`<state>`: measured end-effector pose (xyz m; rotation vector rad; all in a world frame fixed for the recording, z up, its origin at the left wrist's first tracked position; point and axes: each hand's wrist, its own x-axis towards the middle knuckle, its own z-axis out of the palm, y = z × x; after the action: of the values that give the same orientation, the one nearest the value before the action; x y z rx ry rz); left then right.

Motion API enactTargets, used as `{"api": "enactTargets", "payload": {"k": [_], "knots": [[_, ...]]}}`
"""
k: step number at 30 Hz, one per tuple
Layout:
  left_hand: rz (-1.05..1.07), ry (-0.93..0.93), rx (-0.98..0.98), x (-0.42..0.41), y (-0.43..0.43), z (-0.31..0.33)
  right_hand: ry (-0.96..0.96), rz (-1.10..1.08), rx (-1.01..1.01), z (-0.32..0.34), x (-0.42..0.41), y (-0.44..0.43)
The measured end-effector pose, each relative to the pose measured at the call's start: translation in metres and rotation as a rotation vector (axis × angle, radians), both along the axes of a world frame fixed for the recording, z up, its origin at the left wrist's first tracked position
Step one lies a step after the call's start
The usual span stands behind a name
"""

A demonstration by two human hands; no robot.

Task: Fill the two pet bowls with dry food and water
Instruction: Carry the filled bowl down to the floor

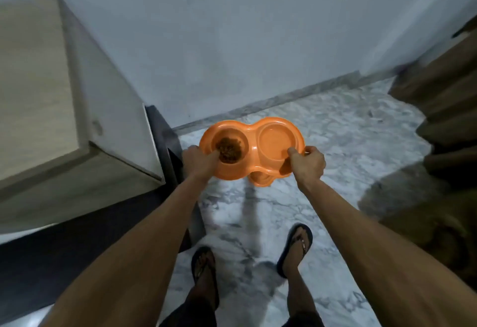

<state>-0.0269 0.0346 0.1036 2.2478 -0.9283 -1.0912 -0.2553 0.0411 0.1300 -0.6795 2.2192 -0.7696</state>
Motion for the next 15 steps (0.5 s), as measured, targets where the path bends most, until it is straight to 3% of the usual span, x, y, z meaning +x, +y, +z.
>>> {"api": "enactTargets", "payload": {"k": [7,15], "knots": [[0.163,-0.112,0.055,0.009,-0.03,-0.179,-0.062,0.149,0.077,-0.19,0.009,-0.063],[0.283,-0.209,0.167,0.027,-0.036,-0.378,-0.045,0.225,0.156,-0.399,0.037,-0.077]]}}
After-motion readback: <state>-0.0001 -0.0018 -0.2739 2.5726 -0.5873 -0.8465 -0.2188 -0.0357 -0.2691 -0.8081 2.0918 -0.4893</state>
